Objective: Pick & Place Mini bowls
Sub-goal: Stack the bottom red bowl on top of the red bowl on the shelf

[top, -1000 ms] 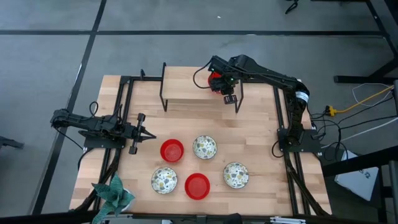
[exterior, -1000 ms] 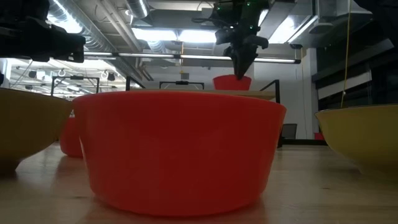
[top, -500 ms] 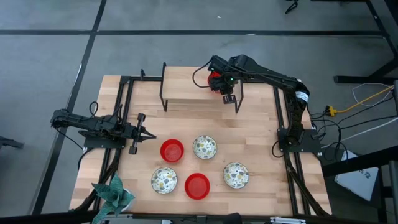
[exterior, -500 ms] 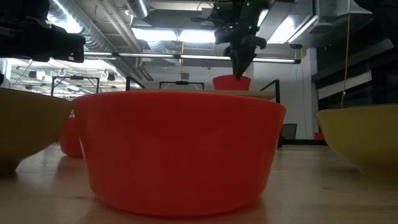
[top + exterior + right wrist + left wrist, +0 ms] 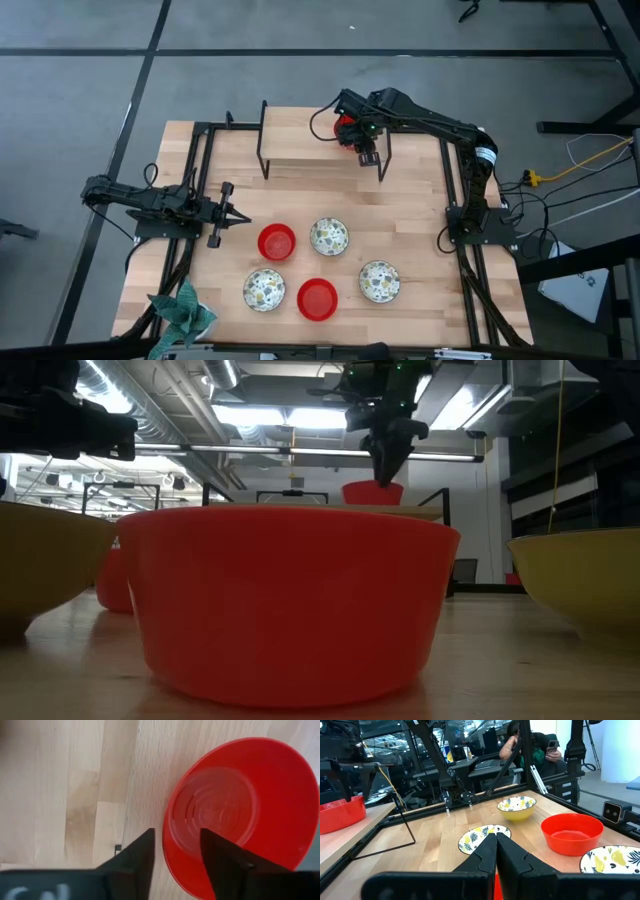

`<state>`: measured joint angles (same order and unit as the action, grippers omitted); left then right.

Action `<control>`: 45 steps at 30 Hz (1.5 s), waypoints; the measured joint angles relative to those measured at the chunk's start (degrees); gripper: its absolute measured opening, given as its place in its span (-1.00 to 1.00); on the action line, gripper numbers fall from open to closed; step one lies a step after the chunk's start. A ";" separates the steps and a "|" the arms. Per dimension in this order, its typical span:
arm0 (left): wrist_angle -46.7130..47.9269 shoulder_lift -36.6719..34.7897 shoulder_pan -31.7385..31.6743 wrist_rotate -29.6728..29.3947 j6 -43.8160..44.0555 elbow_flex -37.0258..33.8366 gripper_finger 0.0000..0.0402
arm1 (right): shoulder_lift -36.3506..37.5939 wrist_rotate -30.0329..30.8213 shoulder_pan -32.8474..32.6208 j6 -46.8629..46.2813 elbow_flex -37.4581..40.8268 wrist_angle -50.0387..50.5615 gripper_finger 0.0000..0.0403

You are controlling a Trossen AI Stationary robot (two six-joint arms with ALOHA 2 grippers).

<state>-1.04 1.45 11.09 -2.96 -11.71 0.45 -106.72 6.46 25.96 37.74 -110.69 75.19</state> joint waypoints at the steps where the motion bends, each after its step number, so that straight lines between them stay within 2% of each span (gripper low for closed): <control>1: 0.00 0.01 0.00 0.00 -0.01 0.02 -0.98 | 0.00 0.01 -0.02 0.00 0.00 0.07 -0.14; 8: 0.01 0.01 0.00 0.00 -0.01 0.02 -0.98 | 0.00 0.00 -0.03 0.20 0.00 -0.32 0.29; 14: 0.00 0.00 0.01 0.00 0.00 0.02 -0.98 | 0.00 0.01 -0.04 -0.06 -0.02 -0.24 0.48; 21: 0.01 -0.01 0.00 0.00 -0.01 0.00 -0.98 | 0.04 0.10 -0.32 -0.24 -0.02 2.49 0.51; 28: 0.02 0.01 0.00 0.00 0.01 0.02 -0.98 | 2.41 6.75 -1.71 -0.26 -0.02 3.51 0.51; 31: 0.01 0.01 0.00 0.00 0.00 0.02 -0.98 | 3.69 7.43 -2.74 -0.34 -0.02 3.55 0.51; 45: 0.00 0.01 0.00 0.00 0.00 0.01 -0.98 | 6.40 7.48 -13.27 -4.10 -0.04 4.20 0.52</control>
<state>-1.04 1.45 11.10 -2.96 -11.71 0.47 -100.31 13.93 12.69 33.64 -110.74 79.40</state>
